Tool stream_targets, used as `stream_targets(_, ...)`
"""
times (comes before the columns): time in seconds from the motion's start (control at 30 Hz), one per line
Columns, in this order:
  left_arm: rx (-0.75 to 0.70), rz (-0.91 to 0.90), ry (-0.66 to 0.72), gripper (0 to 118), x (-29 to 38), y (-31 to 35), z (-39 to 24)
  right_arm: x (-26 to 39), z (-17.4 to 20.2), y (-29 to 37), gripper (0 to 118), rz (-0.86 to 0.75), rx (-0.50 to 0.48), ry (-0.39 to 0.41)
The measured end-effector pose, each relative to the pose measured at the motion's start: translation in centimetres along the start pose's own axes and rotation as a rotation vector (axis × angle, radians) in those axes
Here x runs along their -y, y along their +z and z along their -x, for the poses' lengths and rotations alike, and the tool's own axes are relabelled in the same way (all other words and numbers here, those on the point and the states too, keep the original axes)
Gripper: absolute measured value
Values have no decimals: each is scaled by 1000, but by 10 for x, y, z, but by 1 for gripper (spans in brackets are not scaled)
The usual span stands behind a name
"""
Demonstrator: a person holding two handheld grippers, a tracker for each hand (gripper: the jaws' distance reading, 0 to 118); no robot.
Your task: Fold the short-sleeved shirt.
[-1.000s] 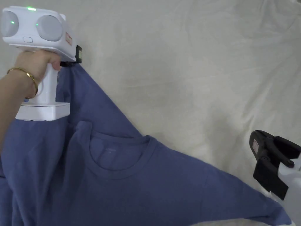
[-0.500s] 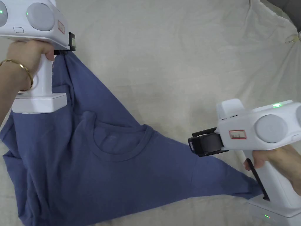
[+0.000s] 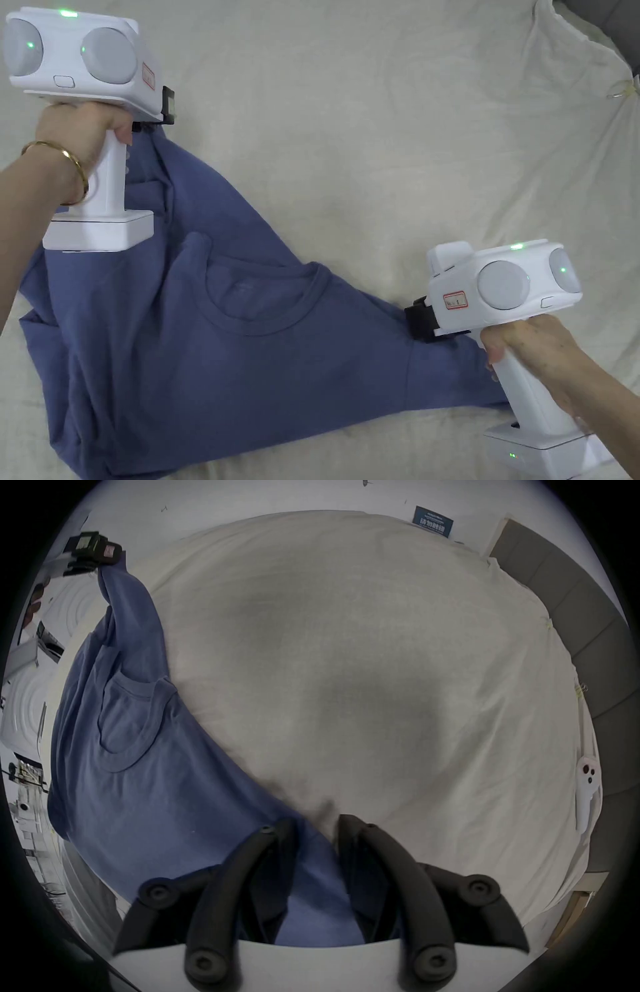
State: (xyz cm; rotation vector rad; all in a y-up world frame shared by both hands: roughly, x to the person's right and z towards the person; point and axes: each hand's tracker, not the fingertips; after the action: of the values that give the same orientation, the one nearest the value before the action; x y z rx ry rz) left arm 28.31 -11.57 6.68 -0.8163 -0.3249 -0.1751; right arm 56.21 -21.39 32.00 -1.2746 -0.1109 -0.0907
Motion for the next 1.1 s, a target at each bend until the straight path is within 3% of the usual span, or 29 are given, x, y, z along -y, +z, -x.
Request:
stream_targets(0.07,-2,5,3,0,1,0,0,2,1,4,3,-5,-14,-3)
stream_targets(0.27,-17,-4,8,0,2,10,2,10,-11,44,2,-87,-55,-24)
stream_targets(0.43,-26,-48,45,0,-7,36,9,18,-15,116,2,-229,-165,-73)
stream_targets(0.67,-60,-178,66,0,-23,109,31,24,-22,221,2,-434,-192,-49)
stream_targets(0.8,-108,-300,134,0,-35,170,60,27,-26,286,2,-545,-157,-6)
stream_targets(0.93,-160,-450,183,0,-47,243,94,22,-44,337,2,-665,-49,46)
stream_targets(1.1,-193,-630,270,0,-57,339,127,18,-62,392,2,-811,59,11)
